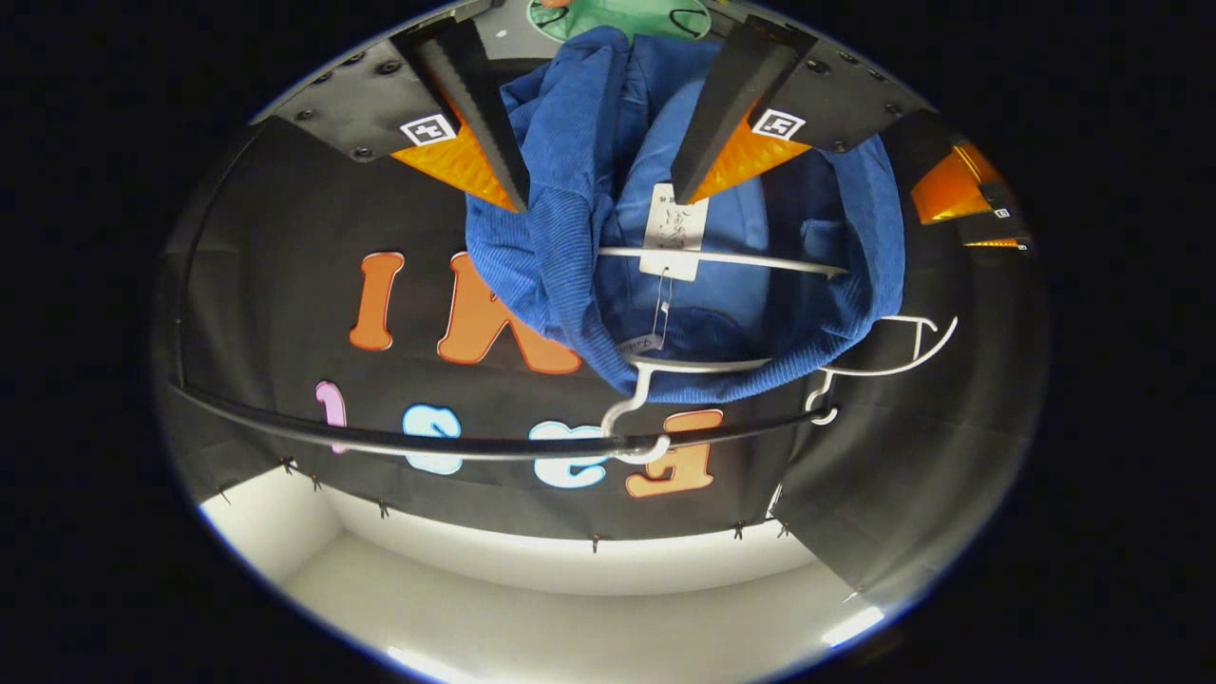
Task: Grasp the clothes on the hanger with both hands and then place them into the laundry hamper below.
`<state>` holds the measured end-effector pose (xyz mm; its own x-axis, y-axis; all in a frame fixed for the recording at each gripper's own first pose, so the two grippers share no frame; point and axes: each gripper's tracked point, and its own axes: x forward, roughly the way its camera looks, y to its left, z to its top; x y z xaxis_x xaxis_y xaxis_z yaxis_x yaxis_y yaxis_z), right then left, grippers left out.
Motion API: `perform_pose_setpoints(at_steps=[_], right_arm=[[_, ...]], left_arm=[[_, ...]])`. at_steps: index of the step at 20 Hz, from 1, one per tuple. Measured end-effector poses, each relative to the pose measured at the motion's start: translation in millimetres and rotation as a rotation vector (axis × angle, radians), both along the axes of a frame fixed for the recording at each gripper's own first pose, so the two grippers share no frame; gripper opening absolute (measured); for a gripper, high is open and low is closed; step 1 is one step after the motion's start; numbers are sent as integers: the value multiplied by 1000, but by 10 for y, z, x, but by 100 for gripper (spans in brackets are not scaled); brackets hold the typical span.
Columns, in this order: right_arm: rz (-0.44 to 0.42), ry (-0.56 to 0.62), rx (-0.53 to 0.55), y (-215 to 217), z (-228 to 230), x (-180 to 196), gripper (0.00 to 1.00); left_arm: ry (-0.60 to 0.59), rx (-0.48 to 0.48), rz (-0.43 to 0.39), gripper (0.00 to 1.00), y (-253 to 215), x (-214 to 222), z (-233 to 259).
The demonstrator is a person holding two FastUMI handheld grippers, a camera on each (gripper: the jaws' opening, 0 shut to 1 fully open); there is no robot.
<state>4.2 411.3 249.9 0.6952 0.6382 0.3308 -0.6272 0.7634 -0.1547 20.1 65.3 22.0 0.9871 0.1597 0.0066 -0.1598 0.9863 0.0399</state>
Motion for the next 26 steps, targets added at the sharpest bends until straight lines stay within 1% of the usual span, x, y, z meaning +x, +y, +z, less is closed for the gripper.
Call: perform_pose_setpoints(at_steps=[1, 3, 4, 5, 6, 9, 13, 14, 15, 16, 17, 18, 19, 20, 21, 22, 23, 24, 25, 26], right_arm=[[5, 5, 1, 37, 15, 34, 94], [18, -10, 3, 52, 95, 72, 94], [32, -3, 4, 80, 126, 96, 94], [41, 2, 5, 120, 169, 141, 98], [31, 1, 4, 115, 196, 231, 94], [25, 27, 9, 95, 223, 498, 94], [40, 86, 16, 94, 166, 840, 94], [52, 100, 14, 126, 133, 891, 94], [64, 111, 9, 165, 110, 921, 98], [82, 119, 7, 209, 89, 941, 94], [104, 124, 12, 242, 81, 944, 96], [136, 134, 15, 279, 63, 919, 98], [162, 143, 10, 315, 34, 915, 94], [175, 148, 5, 333, 12, 945, 94], [184, 152, 3, 342, 1, 987, 96], [200, 154, 9, 359, 6, 1012, 98], [225, 157, 14, 374, 5, 1013, 94], [244, 158, 13, 390, -2, 1016, 96], [254, 155, 13, 389, -1, 1036, 88], [255, 157, 14, 385, 13, 1079, 84]], left_arm=[[0, 6, -2, 95, -31, 36, 18], [-12, 16, -6, 98, -87, 106, 64], [-21, 21, 0, 92, -104, 134, 86], [-24, 21, 9, 95, -101, 165, 86], [-17, 12, 16, 95, -116, 198, 67], [-2, -11, 27, 95, -174, 301, 16], [16, 17, 61, 95, -207, 386, -22], [15, 17, 64, 95, -212, 393, -28], [15, 12, 65, 98, -227, 396, -31], [17, 2, 67, 92, -243, 400, -35], [23, -5, 70, 95, -255, 394, -48], [19, -5, 71, 95, -272, 390, -43], [11, 2, 74, 96, -304, 372, -22], [4, 10, 82, 98, -329, 343, -13], [1, 10, 86, 95, -356, 319, -20], [-3, -1, 86, 95, -397, 297, -23], [-9, -20, 77, 94, -458, 276, -26], [-11, -36, 69, 93, -503, 253, -34], [-12, -42, 72, 92, -524, 241, -35], [-14, -37, 85, 95, -504, 251, -43]])
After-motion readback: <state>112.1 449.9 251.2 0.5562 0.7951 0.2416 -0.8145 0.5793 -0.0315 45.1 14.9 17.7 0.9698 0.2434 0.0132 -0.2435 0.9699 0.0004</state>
